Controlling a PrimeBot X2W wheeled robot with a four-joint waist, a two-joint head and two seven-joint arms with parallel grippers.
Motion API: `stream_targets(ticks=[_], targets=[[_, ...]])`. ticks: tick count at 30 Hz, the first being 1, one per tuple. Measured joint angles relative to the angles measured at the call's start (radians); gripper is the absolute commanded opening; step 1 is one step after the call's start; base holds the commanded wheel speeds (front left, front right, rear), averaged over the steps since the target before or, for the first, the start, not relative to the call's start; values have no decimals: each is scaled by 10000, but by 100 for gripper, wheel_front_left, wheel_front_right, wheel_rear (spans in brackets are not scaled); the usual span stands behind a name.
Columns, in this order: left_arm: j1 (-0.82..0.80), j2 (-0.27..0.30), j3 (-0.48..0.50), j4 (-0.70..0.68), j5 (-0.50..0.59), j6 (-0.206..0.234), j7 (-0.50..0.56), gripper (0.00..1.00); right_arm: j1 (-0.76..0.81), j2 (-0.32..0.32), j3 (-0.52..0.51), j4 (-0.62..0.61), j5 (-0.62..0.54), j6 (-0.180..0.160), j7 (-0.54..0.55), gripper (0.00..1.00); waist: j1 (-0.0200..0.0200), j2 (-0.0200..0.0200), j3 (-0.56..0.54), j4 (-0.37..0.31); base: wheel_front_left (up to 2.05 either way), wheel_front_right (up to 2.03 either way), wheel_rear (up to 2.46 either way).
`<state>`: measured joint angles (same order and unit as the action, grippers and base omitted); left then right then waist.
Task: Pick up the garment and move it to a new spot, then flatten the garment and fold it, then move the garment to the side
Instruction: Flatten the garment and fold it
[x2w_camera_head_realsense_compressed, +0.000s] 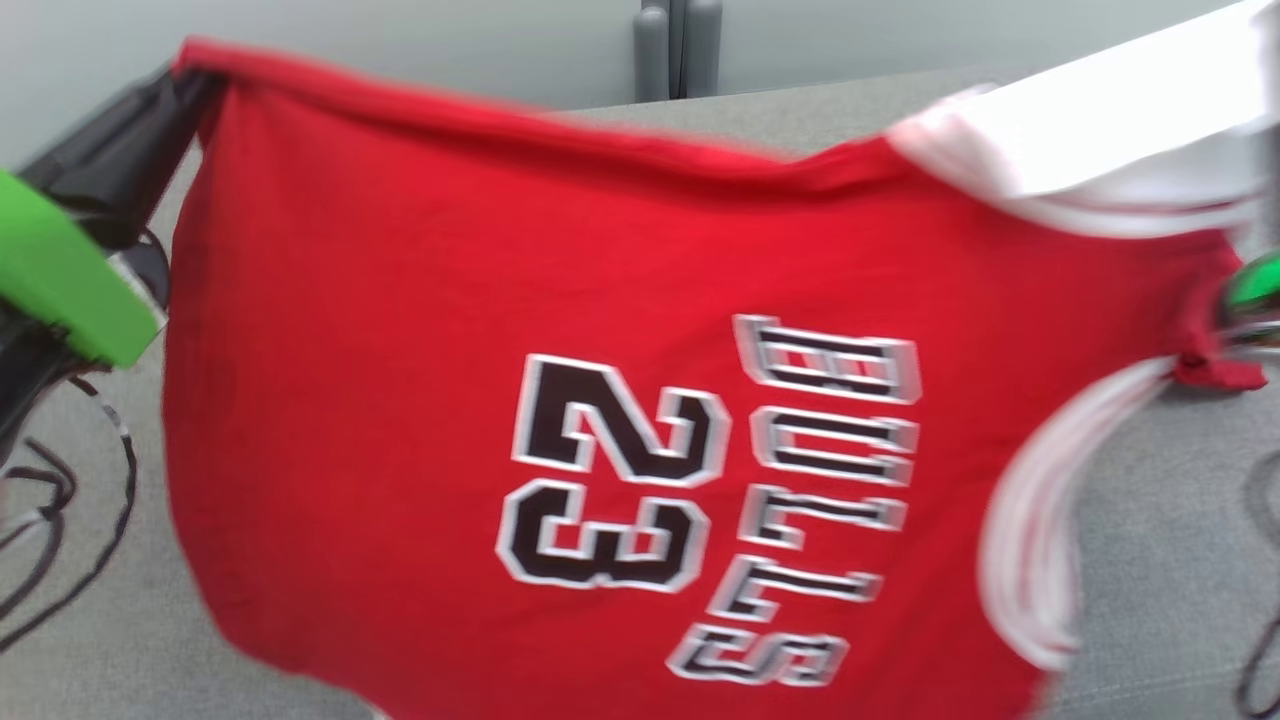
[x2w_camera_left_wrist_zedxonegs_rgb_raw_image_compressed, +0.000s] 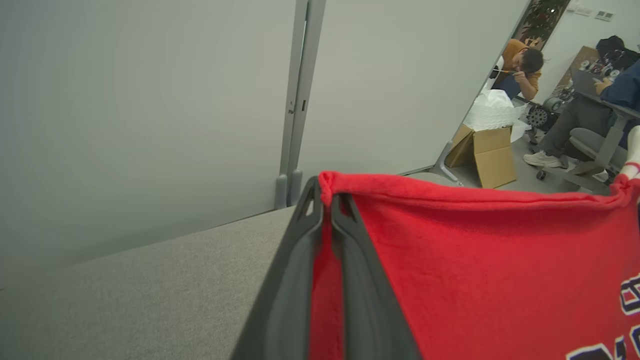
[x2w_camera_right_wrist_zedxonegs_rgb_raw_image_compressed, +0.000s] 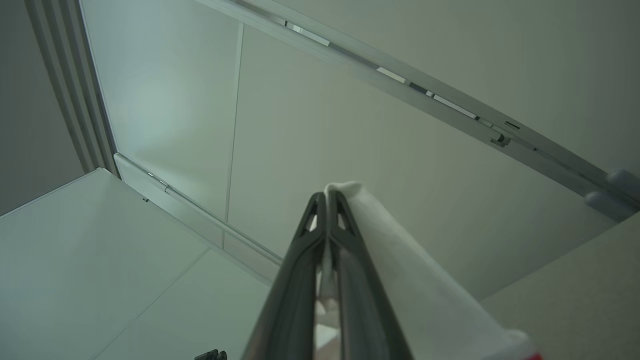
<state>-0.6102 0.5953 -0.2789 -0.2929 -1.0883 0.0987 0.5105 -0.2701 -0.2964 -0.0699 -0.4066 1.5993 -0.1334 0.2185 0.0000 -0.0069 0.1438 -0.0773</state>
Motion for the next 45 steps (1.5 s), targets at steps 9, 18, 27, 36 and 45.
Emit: stream_targets(ticks=[9, 18, 27, 36, 45], targets=[[-4283, -1749, -242, 2230, 3294, 79, -2203, 0, -5718, 1513, 1122, 3893, -2621, 2, -1321, 0, 0, 0, 1249, 361, 0, 0, 0], [-2580, -780, -1636, 3018, 4579, -1091, -3243, 0, -5372, 1962, 2115, 5382, -3363, 2, -932, 0, 1, 0, 2465, 508, 0, 0, 0], [-1034, -646, -1361, 4518, 4966, -974, -4801, 0, -3760, 2155, 1728, 5754, -2882, 0, -888, 0, 1, 0, 3651, 356, 0, 0, 0], [-122, -951, -2021, 5478, 5323, -1266, -5962, 0, -2768, 2111, 1718, 5714, -2675, 52, -991, 0, 1, 0, 3732, 141, 0, 0, 0], [743, -1047, -1825, 6171, 5296, -1266, -6920, 0, -1165, 1413, 1841, 4930, -2669, 546, -548, 0, 1, 0, 2798, 222, 0, 0, 0]])
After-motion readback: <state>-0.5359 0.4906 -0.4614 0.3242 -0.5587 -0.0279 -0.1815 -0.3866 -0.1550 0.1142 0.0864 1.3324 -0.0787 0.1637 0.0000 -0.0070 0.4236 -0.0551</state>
